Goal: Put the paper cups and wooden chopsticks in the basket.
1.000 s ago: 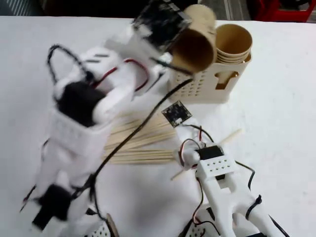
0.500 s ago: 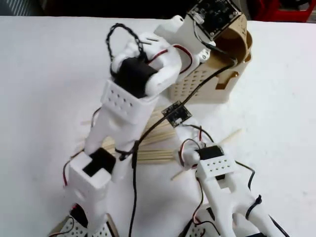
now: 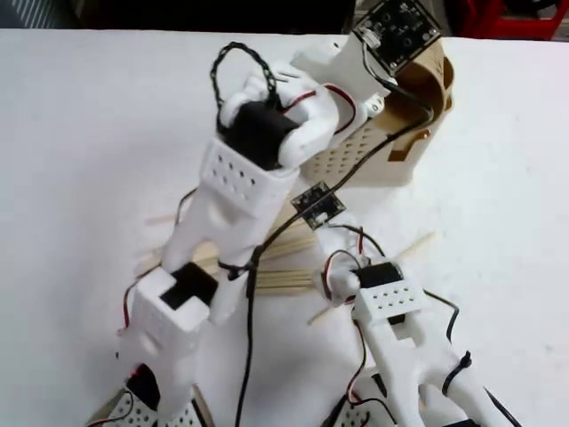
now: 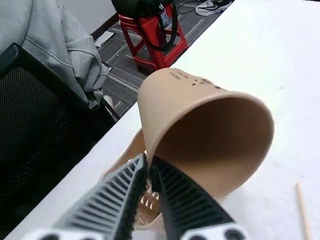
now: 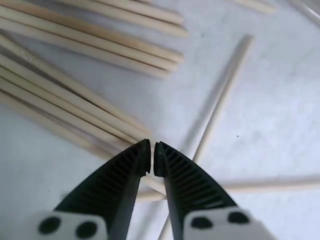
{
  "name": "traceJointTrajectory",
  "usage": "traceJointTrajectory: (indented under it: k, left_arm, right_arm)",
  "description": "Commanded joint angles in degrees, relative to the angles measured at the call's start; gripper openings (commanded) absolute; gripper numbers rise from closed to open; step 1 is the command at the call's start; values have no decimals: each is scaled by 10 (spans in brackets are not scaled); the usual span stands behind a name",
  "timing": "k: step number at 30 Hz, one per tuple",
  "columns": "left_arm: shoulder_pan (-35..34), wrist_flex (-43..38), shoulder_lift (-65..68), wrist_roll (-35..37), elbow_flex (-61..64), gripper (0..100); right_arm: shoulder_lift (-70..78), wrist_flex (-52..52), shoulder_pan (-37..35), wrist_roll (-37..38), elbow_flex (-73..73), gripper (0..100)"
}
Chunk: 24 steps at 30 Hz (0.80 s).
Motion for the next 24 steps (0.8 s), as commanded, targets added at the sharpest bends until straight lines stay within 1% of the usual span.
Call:
traceJointTrajectory:
  k: [1, 3, 7, 12, 15, 17, 19, 22, 24]
  left_arm:
    - [2, -33, 20, 4, -27, 28]
    - [2, -46, 28, 4, -28, 46]
    - [1, -55, 33, 8, -28, 129]
    - [-14, -56, 29, 9, -29, 131]
    - [-17, -73, 29, 9, -29, 132]
    - [-17, -92, 32, 10, -28, 132]
    - [-16, -120, 34, 29, -28, 132]
    - [-16, -185, 35, 66, -23, 132]
    - [-15, -221, 36, 73, -22, 132]
  right_arm:
    - [-10, -6, -3, 5, -4, 28]
    - [-10, -6, -3, 5, -4, 28]
    - [-10, -6, -3, 5, -4, 28]
    - [-10, -6, -4, 5, -4, 28]
    - [-10, -6, -4, 22, -3, 28]
    - [-10, -7, -4, 25, 1, 28]
    - [-10, -10, -9, 26, 2, 28]
    - [-10, -15, -19, 28, 10, 28]
    - [-10, -15, -22, 28, 11, 28]
